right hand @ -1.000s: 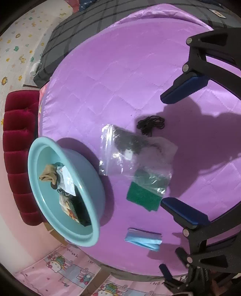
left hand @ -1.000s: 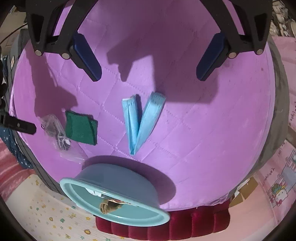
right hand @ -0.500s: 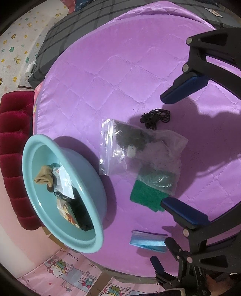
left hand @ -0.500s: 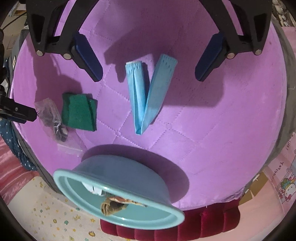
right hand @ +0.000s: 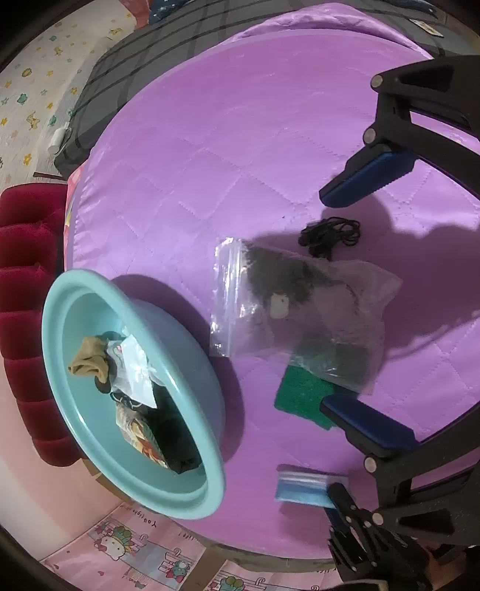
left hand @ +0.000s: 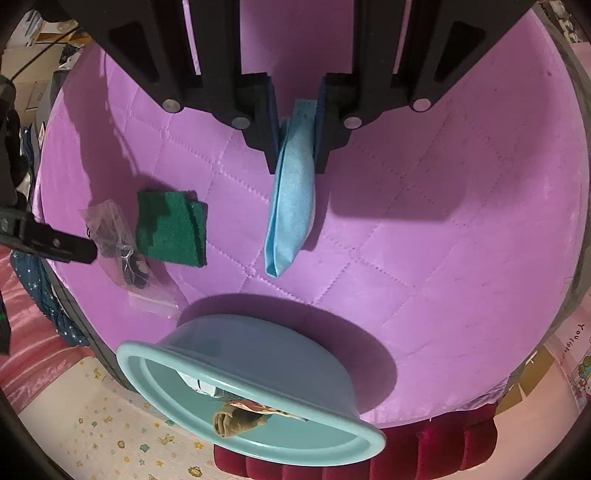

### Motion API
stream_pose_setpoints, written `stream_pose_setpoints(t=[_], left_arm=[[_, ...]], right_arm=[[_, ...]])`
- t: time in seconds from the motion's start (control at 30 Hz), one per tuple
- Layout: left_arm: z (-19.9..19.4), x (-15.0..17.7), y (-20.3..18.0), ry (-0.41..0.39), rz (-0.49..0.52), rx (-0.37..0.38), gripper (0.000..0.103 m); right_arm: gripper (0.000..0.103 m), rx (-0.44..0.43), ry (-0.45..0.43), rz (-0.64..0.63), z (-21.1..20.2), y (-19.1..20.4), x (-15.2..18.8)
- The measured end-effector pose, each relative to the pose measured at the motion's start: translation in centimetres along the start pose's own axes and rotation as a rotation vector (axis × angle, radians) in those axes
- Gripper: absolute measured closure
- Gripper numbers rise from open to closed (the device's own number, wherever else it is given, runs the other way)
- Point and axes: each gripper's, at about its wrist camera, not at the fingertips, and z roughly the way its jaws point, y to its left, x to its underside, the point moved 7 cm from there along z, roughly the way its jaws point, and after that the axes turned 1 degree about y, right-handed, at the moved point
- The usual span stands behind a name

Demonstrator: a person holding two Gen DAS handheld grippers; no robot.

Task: Organize soft objects
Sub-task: 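Grasp the light-blue folded strip with the left tool while the right tool grasps the clear zip bag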

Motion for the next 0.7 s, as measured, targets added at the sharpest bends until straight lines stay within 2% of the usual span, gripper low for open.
stream_pose_setpoints(t=[0.43,0.47,0.5,0.53,0.6,0.7], left_arm=[[-0.6,0.6,0.3,-0.005,-0.006,-0.018,0.085],[-0.5,0.6,0.2,-0.006,-0.008,-0.020,0.085],[-0.2,0.4,0.0,-0.005,-0.010,-0.023,0.085],[-0.1,0.3,0.0,-0.004,-0.011,-0.027,0.085],[0.2,0.2,-0.3,-0.004,-0.012,-0.030,0.085],[0.1,0.1,-0.6,-0.006,-0.015,-0.027,0.085]], right_arm=[[0.003,0.030,0.048,-0.011,3.3,0.6,-1.4],[0.009,0.037,0.053,-0.011,3.5,0.5,-1.5],[0.022,0.039,0.061,-0.012,3.6,0.5,-1.5],[0.029,0.027,0.075,-0.012,3.8,0.7,-1.4],[0.052,0.000,0.083,-0.009,3.8,0.9,-1.2],[0.069,-0.002,0.069,-0.025,3.0,1.0,-1.1]])
